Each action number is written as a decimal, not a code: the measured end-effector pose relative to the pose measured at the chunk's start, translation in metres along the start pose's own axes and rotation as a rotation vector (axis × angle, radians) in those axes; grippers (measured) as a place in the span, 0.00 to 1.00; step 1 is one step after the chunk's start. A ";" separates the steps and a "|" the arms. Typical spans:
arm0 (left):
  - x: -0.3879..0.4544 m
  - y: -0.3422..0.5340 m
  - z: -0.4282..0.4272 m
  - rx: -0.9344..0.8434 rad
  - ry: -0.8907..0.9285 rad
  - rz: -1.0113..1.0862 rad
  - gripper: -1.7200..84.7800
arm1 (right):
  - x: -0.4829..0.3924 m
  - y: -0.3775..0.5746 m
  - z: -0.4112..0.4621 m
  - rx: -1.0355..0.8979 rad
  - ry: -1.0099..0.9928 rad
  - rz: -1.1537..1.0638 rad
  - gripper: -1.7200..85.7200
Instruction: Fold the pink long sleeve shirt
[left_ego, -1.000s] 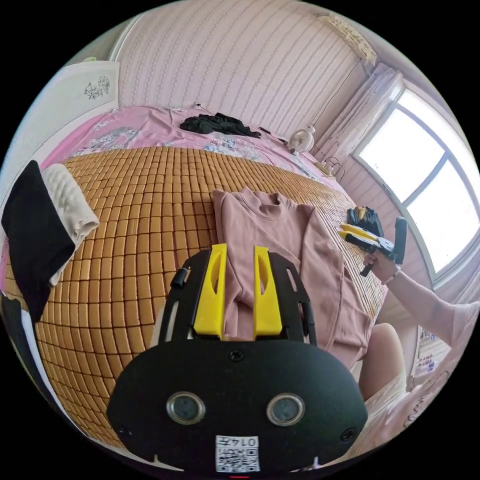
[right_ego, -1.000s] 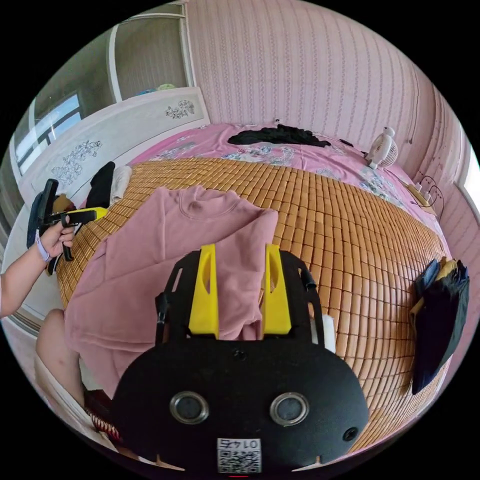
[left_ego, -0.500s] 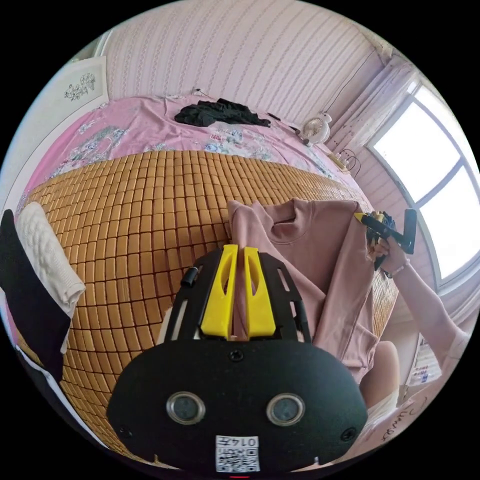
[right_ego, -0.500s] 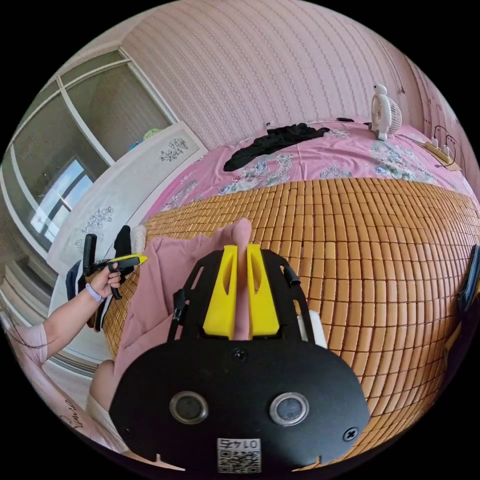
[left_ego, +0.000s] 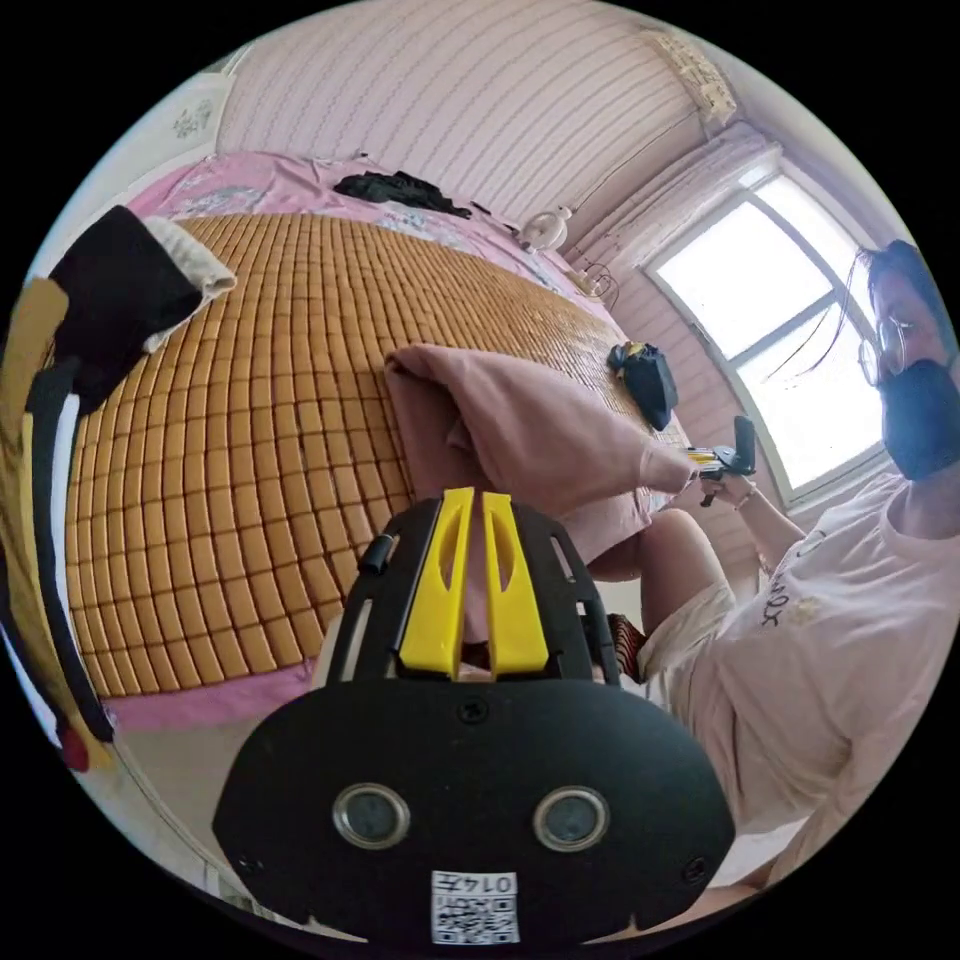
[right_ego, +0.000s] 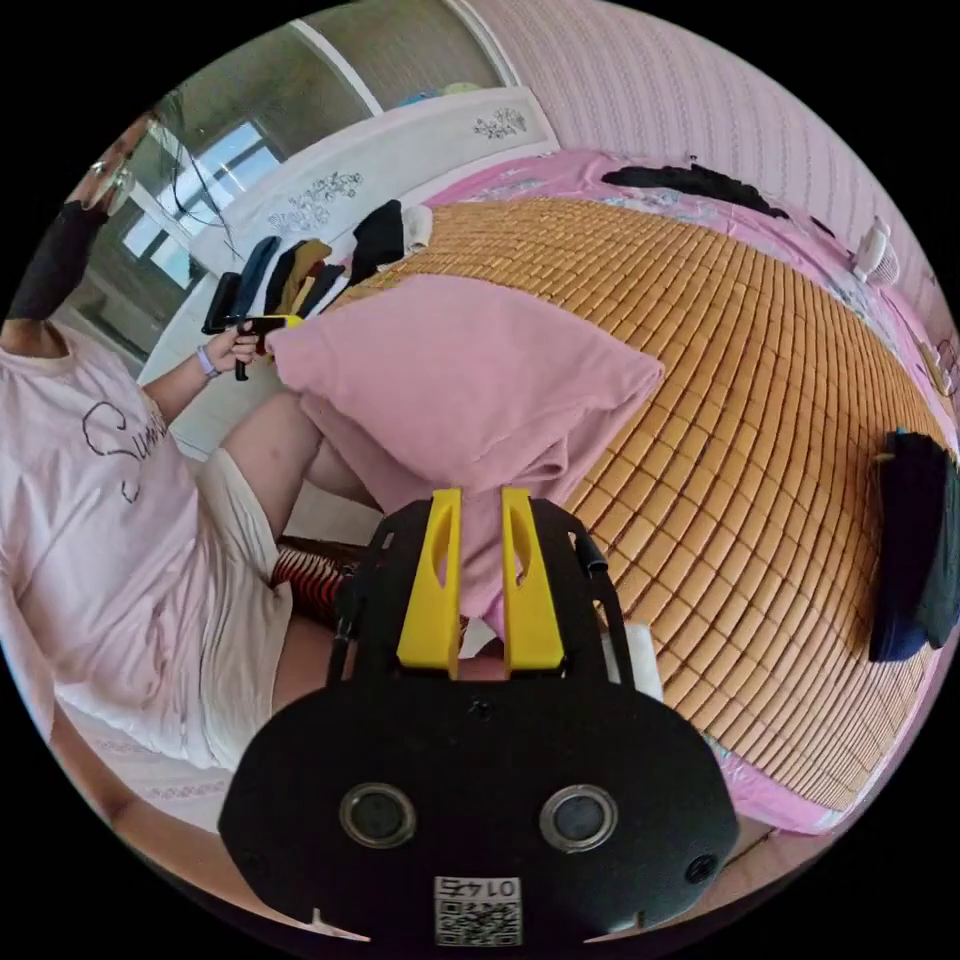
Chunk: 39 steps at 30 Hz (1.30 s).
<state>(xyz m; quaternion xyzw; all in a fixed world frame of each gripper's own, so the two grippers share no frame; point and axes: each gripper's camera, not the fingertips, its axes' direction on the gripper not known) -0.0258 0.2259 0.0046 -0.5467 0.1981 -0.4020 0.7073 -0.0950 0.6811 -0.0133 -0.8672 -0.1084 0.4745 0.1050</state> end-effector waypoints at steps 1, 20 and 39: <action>0.002 0.027 0.000 -0.028 -0.018 -0.051 0.01 | -0.003 0.007 0.009 -0.033 0.004 0.047 0.10; 0.120 0.036 0.086 -0.097 -0.325 -0.002 0.07 | -0.063 -0.073 0.064 -0.082 0.204 0.253 0.09; 0.257 0.036 0.116 -0.085 -0.302 0.298 0.06 | -0.137 -0.249 0.070 -0.055 0.314 -0.312 0.02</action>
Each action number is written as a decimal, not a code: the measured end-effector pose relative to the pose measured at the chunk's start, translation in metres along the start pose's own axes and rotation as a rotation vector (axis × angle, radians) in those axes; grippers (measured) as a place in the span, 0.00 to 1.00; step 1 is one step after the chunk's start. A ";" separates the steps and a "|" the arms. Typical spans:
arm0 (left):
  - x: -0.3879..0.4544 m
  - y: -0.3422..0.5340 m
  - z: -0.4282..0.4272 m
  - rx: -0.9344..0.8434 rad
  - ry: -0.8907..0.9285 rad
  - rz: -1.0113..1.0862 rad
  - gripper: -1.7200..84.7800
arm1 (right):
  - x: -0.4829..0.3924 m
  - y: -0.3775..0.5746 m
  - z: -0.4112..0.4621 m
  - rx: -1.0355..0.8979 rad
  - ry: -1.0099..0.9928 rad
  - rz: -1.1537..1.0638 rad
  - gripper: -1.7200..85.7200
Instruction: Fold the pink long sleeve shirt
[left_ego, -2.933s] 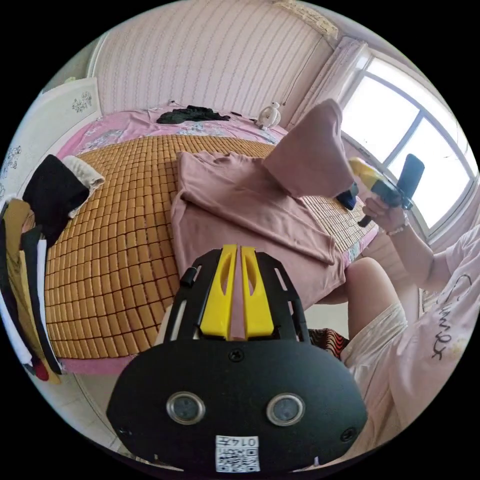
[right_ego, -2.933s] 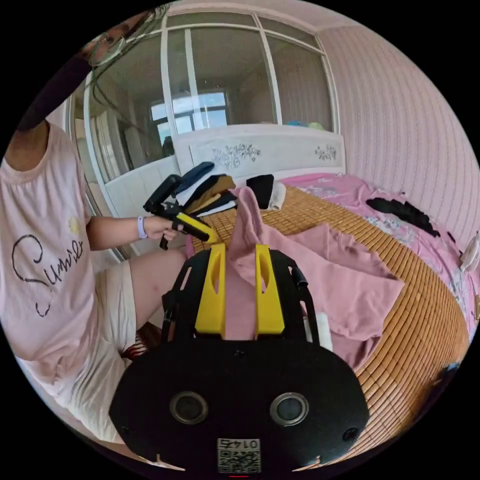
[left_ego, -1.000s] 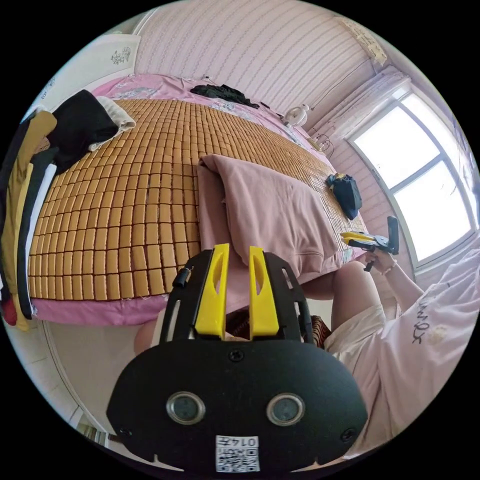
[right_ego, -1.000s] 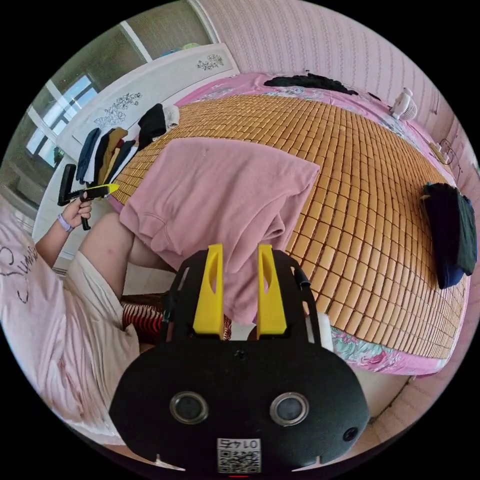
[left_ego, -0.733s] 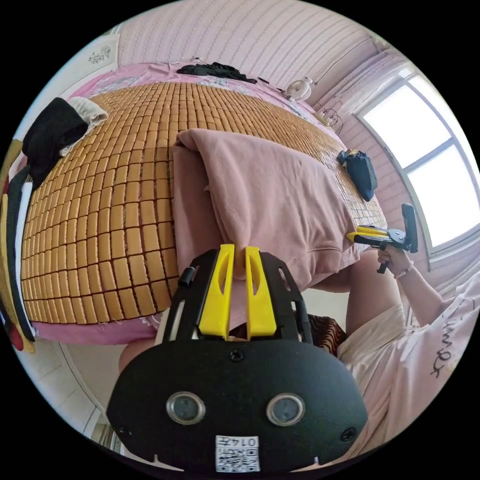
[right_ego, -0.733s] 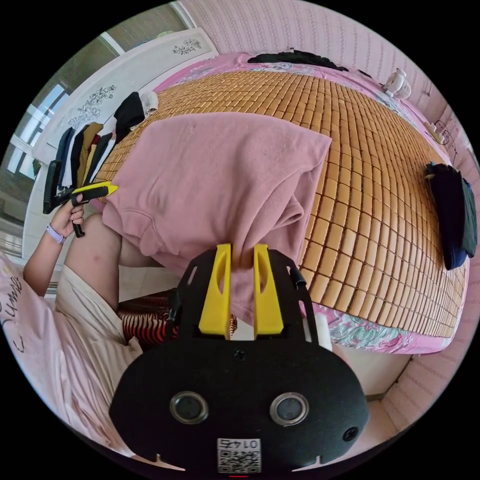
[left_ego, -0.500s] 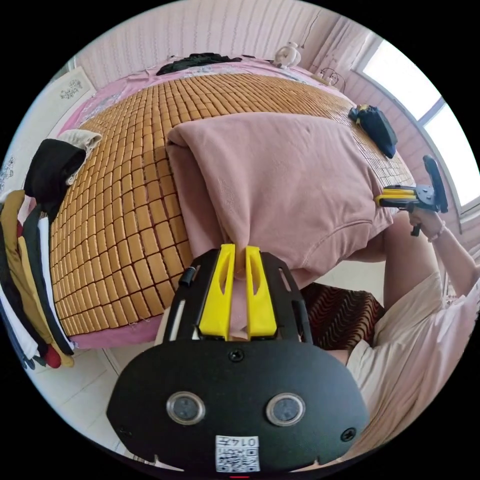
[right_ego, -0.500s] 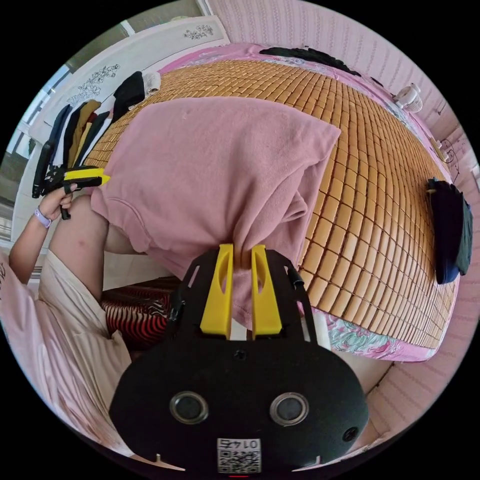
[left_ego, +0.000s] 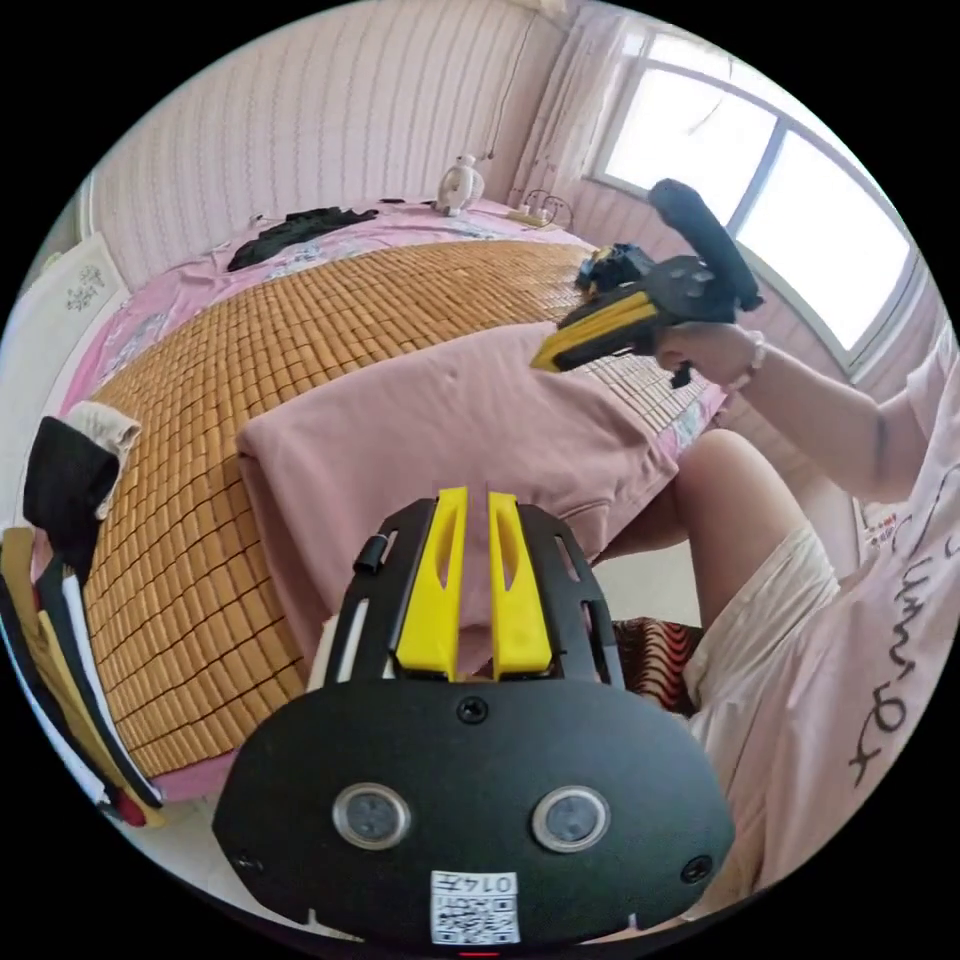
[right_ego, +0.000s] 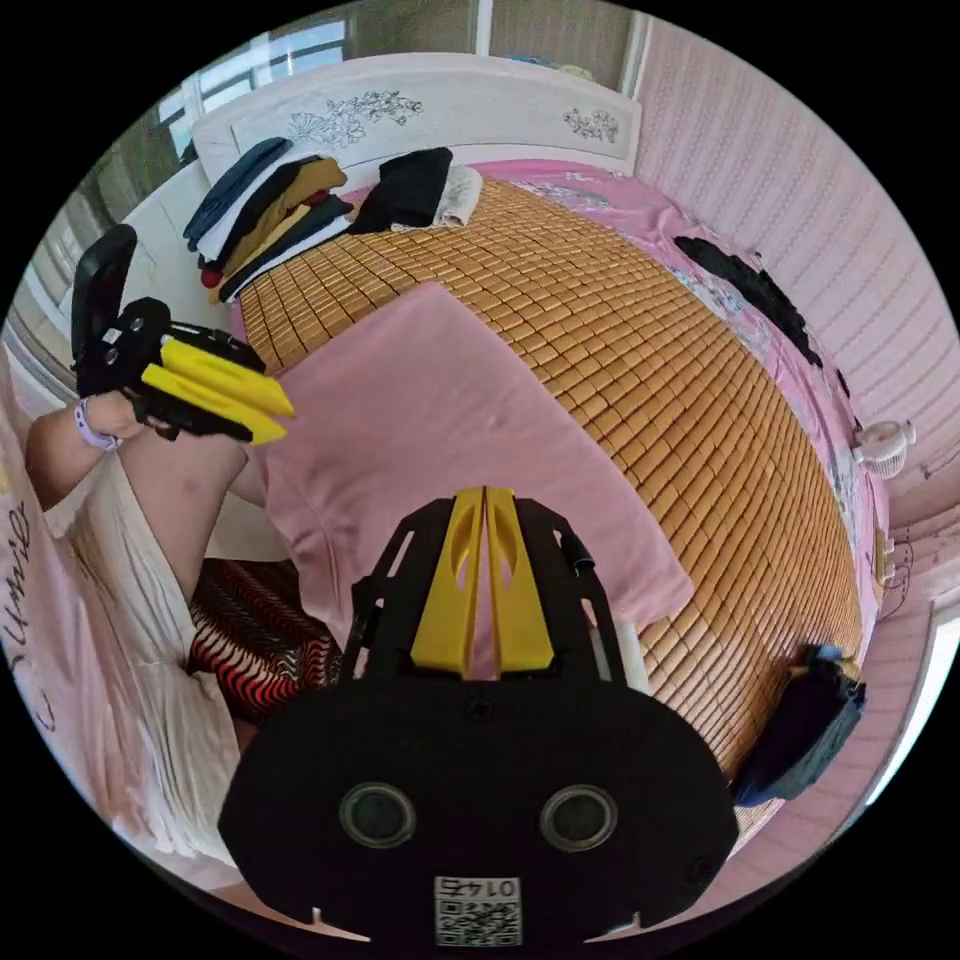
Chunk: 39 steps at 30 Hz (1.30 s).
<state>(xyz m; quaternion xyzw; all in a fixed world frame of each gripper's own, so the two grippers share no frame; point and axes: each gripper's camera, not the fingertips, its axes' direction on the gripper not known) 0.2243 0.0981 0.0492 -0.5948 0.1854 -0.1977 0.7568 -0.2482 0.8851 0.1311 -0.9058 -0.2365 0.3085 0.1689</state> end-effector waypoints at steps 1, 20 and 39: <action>0.019 -0.013 0.012 0.036 0.093 0.044 0.04 | -0.003 -0.029 0.015 -0.027 0.012 -0.035 0.02; 0.124 0.006 0.075 -0.054 0.132 0.224 0.07 | 0.055 -0.050 0.035 -0.085 -0.035 0.026 0.02; 0.254 -0.027 0.117 0.056 0.225 0.478 0.27 | 0.053 0.245 0.011 -0.175 -0.347 0.537 0.05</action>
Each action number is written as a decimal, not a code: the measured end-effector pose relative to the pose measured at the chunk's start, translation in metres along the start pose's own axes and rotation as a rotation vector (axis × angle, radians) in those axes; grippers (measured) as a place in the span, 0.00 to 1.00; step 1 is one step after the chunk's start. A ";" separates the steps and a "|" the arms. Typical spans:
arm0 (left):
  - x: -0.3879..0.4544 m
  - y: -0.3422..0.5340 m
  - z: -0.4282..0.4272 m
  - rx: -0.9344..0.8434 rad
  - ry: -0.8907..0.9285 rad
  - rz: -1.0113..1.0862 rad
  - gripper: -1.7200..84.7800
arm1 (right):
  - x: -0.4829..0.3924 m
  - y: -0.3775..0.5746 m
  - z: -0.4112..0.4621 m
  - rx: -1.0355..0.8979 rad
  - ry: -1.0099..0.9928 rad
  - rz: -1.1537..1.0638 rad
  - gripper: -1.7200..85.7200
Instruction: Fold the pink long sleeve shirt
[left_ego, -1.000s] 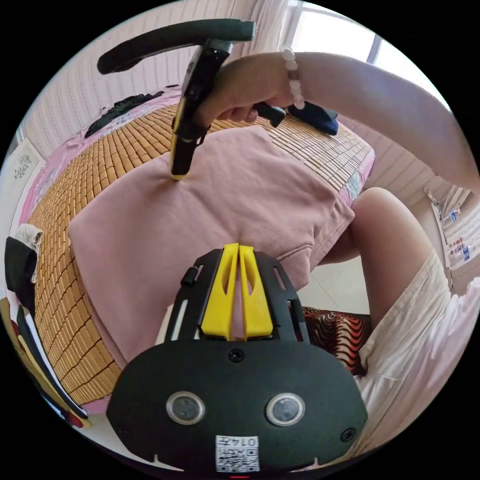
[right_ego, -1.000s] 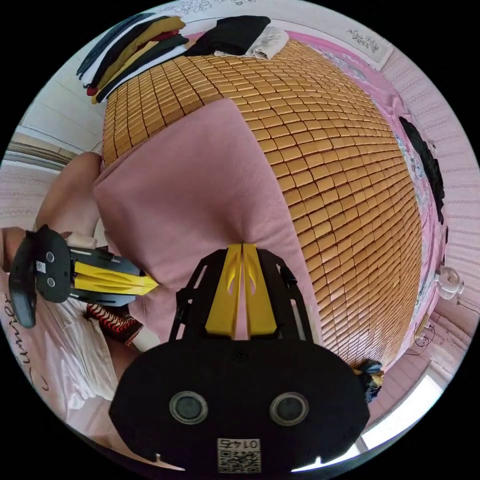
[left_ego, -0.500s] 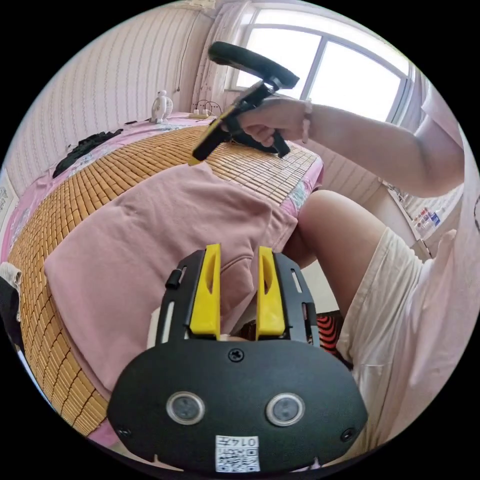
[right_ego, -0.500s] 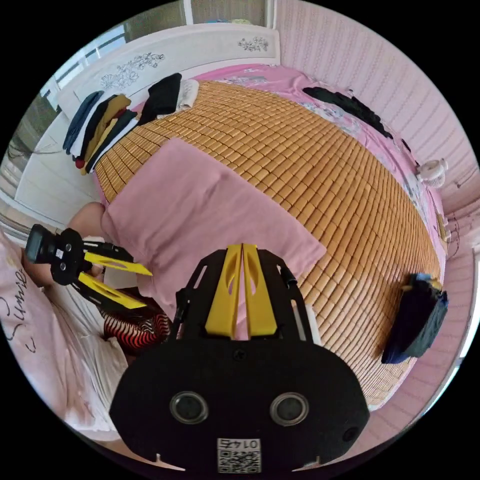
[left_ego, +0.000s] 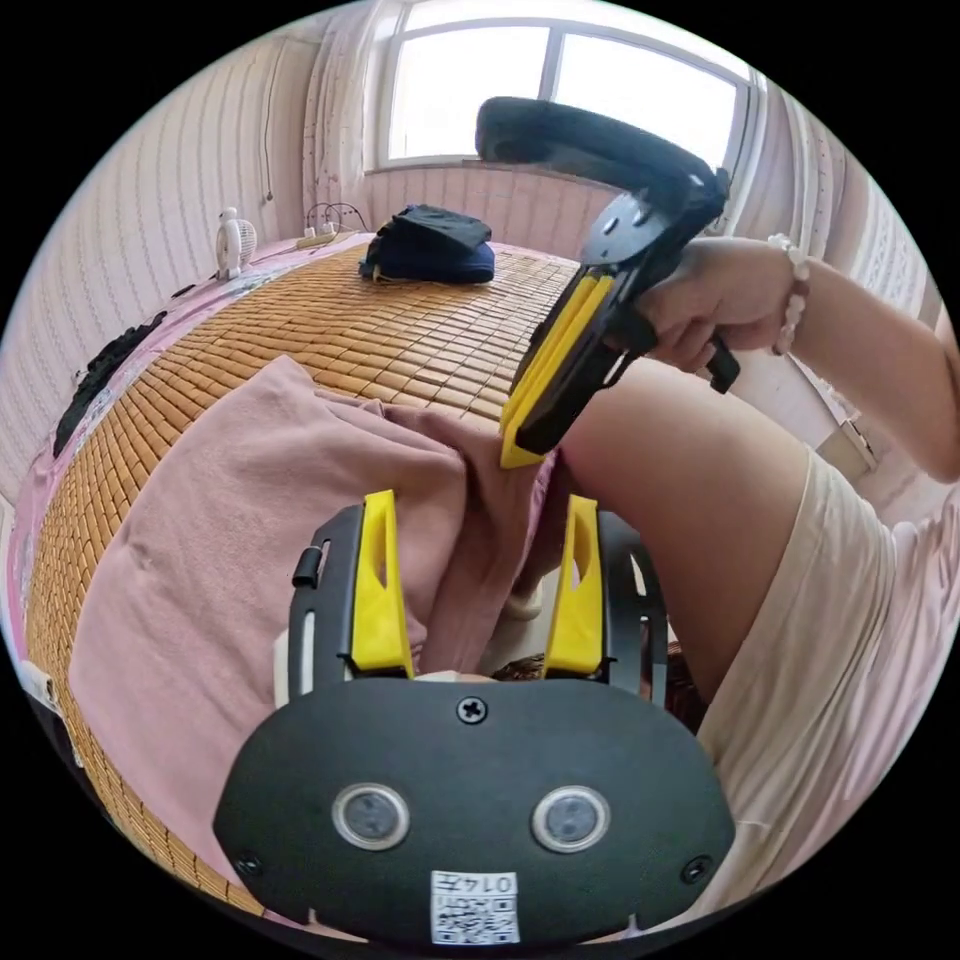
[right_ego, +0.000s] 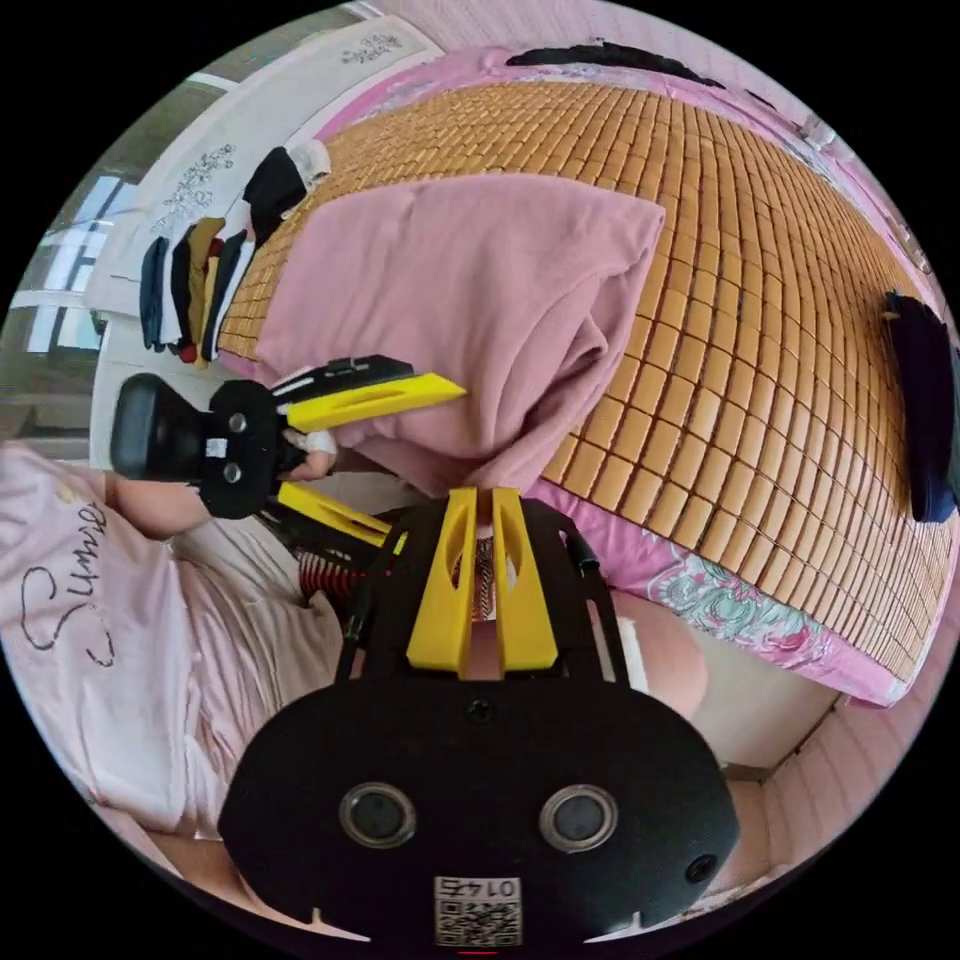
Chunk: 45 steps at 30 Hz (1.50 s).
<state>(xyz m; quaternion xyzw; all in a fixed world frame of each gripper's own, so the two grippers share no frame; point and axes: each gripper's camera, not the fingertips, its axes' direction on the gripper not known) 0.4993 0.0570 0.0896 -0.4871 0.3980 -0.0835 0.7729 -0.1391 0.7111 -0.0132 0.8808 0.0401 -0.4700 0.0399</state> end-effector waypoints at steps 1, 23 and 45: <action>0.000 -0.002 0.005 -0.013 0.007 -0.013 0.25 | -0.001 0.006 -0.016 0.099 -0.105 -0.031 0.06; -0.005 0.059 -0.085 0.088 0.055 -0.031 0.06 | 0.141 0.112 0.015 0.935 -0.565 0.458 0.07; -0.139 0.154 -0.074 0.124 -0.017 -0.714 0.08 | -0.033 -0.147 0.004 0.362 0.058 -0.050 0.13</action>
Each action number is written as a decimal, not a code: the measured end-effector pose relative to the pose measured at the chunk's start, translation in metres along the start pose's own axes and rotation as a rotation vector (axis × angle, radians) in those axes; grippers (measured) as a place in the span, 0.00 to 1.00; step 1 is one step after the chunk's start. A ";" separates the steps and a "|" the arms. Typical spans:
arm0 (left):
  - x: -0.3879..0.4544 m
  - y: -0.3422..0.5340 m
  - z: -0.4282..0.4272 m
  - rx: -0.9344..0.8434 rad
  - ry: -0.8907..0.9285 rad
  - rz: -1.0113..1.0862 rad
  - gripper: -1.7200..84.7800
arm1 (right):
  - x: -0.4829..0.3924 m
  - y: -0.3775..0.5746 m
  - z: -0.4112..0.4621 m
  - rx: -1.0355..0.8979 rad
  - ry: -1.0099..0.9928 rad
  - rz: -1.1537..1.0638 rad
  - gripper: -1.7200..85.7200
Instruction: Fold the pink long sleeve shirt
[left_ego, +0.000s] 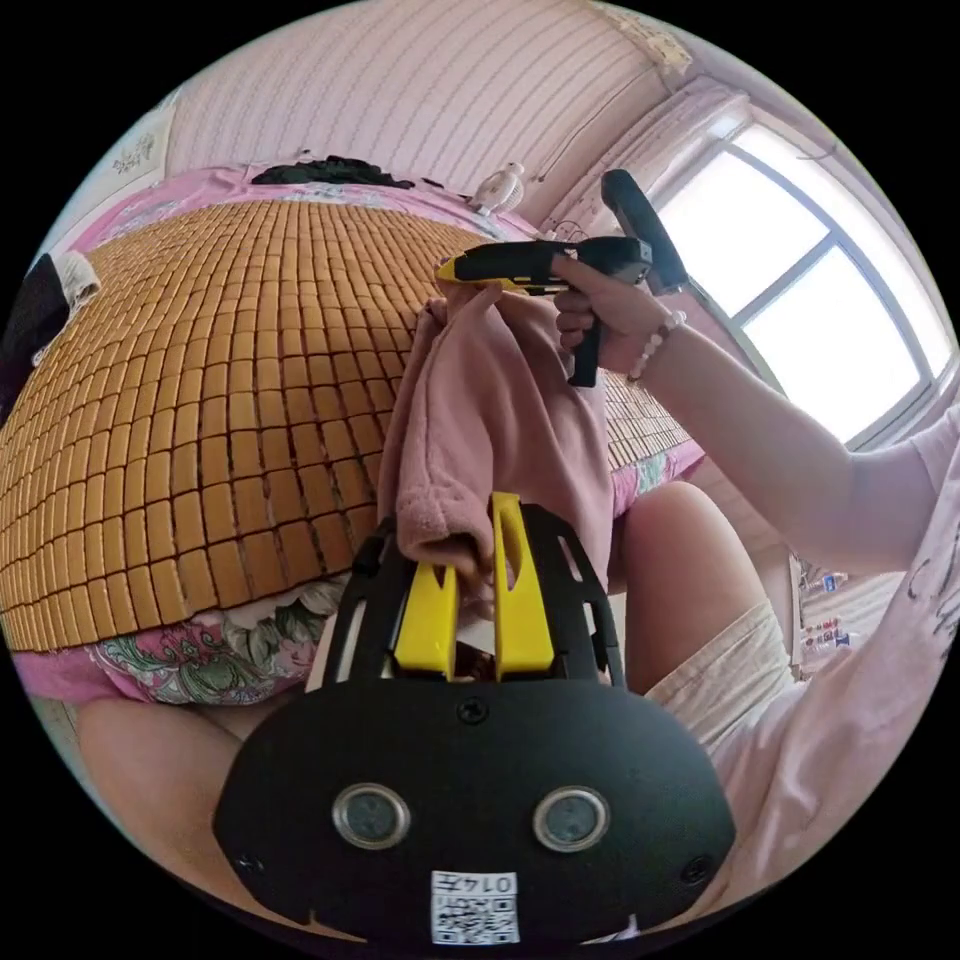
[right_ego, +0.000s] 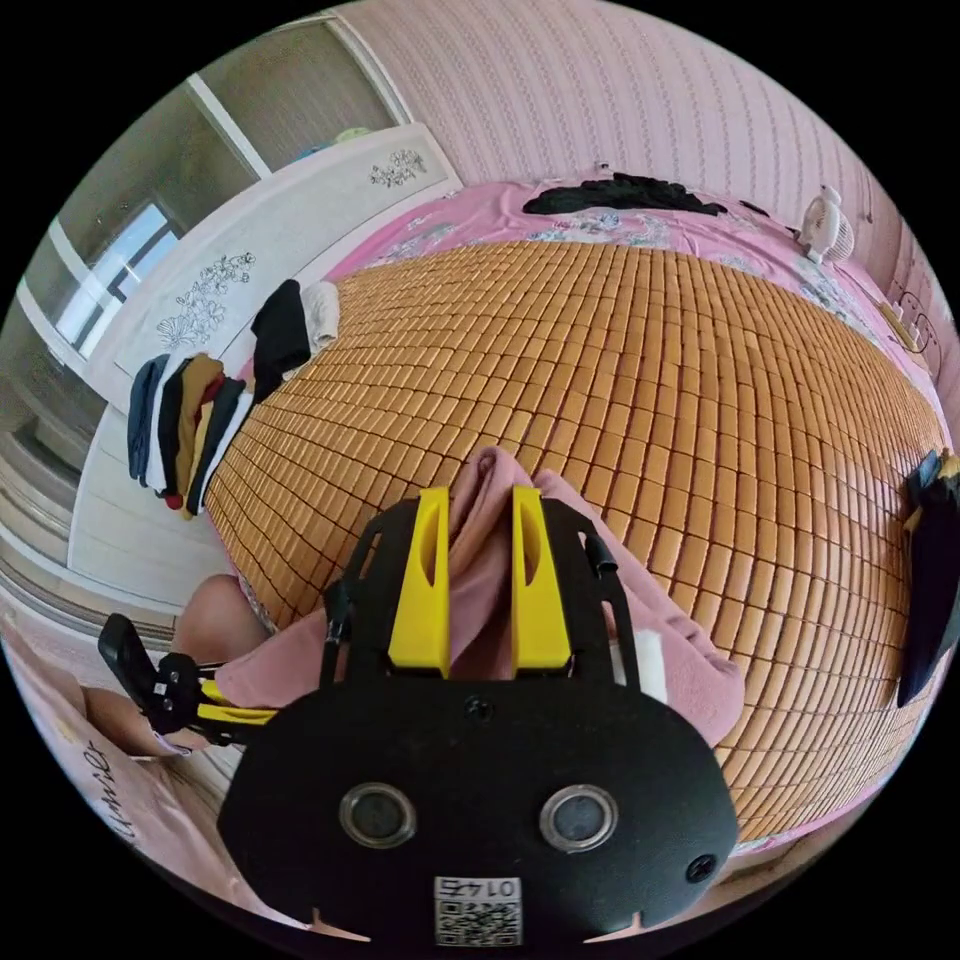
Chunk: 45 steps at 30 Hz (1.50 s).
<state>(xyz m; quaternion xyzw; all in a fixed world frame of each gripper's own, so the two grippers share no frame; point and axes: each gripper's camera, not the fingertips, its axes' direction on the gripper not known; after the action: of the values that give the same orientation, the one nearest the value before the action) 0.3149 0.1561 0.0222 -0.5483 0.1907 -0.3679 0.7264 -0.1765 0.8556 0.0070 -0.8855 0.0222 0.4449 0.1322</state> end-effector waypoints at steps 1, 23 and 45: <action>-0.012 0.001 0.006 -0.027 -0.003 -0.048 0.08 | -0.005 -0.007 -0.005 0.011 -0.039 -0.024 0.13; -0.063 -0.011 0.010 -0.072 -0.133 -0.102 0.08 | -0.075 -0.115 0.047 -0.366 0.201 -0.359 0.02; -0.080 -0.045 0.005 -0.055 0.035 0.086 0.23 | 0.004 -0.141 -0.063 -0.257 -0.207 -0.562 0.11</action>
<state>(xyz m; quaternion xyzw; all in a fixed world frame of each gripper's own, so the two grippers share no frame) 0.2512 0.2131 0.0560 -0.5530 0.2369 -0.3403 0.7227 -0.1024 0.9759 0.0704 -0.8166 -0.2930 0.4777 0.1384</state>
